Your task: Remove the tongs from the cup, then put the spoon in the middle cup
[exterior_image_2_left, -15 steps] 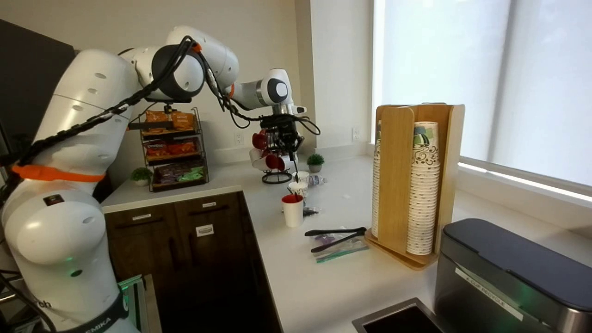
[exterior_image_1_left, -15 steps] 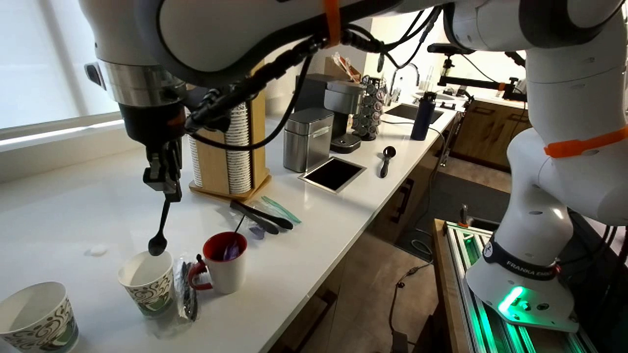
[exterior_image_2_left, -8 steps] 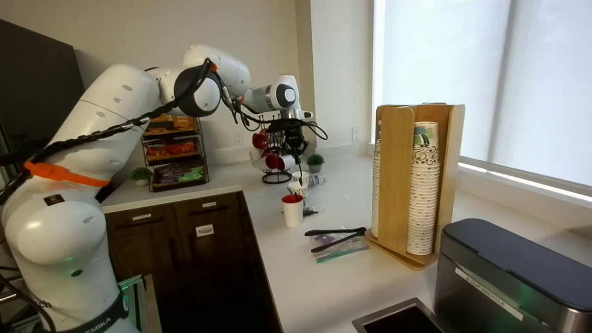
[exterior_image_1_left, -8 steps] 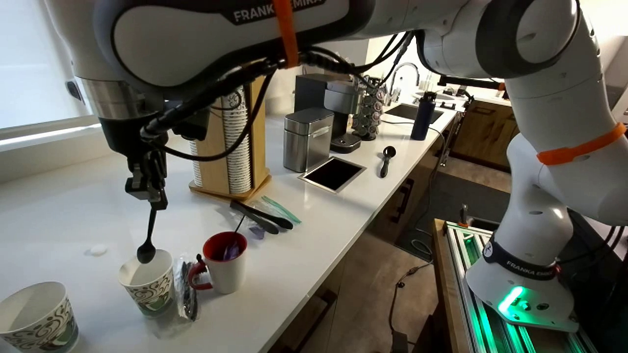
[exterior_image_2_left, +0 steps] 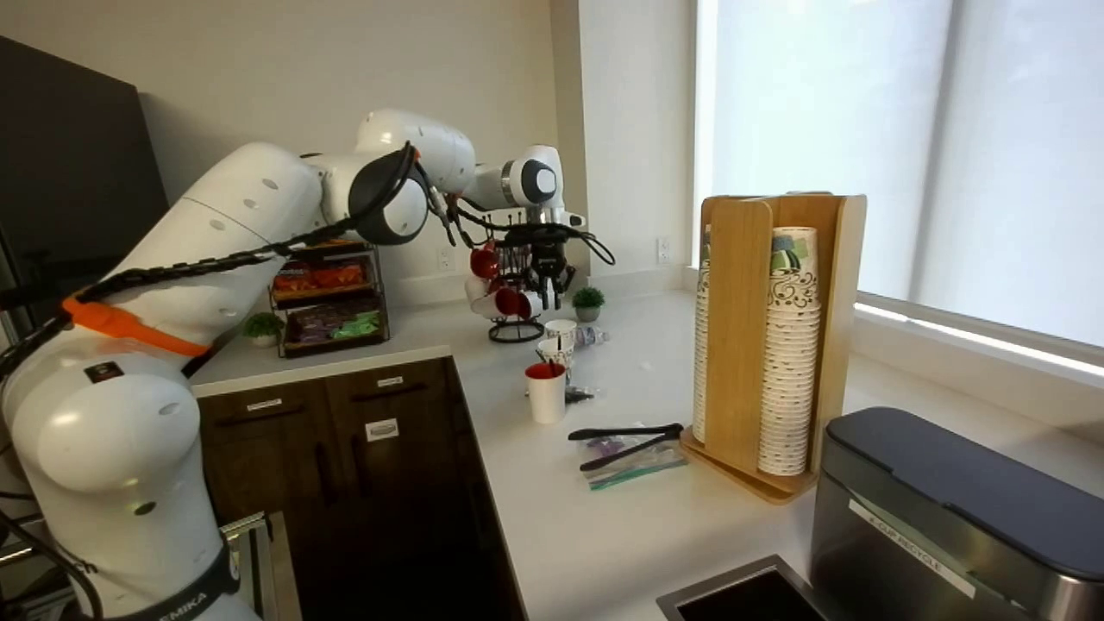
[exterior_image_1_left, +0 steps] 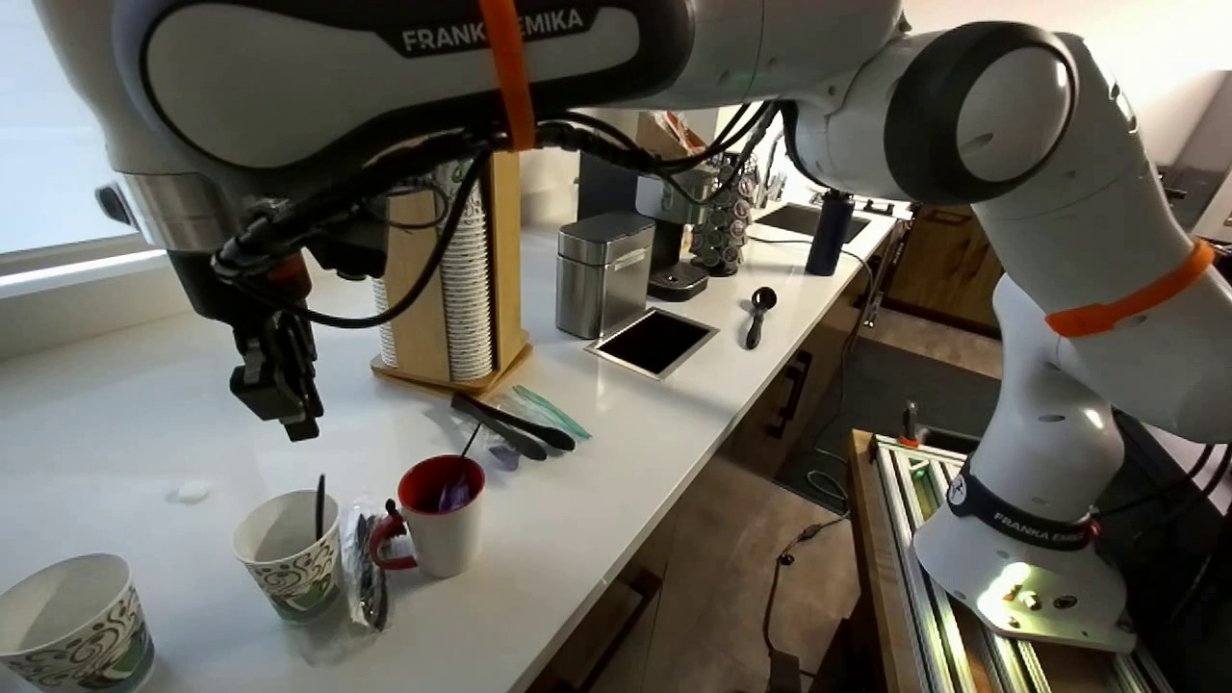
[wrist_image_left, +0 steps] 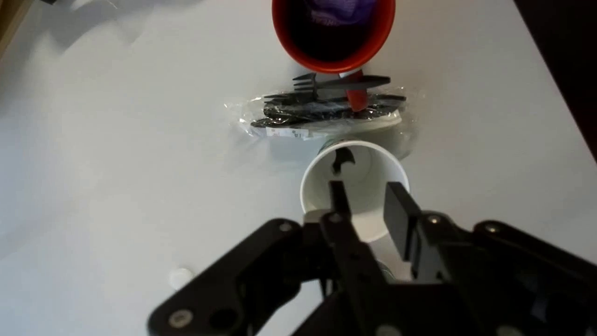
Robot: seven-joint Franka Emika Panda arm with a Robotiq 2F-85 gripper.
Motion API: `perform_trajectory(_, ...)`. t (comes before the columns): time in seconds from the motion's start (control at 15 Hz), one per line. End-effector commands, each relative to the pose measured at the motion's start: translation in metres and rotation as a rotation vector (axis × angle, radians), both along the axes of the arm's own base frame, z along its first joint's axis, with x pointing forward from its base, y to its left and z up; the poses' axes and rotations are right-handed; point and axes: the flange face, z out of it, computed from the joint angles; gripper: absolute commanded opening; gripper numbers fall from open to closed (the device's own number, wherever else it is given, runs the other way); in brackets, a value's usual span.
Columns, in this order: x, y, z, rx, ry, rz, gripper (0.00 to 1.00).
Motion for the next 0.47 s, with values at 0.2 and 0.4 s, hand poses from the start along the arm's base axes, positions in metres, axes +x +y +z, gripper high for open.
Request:
perform_trajectory(0.2, -0.010, 0.009, 0.039, -0.028, -0.082, -0.055, 0.81)
perform_trajectory(0.4, -0.005, 0.008, 0.041, -0.012, -0.082, -0.054, 0.80)
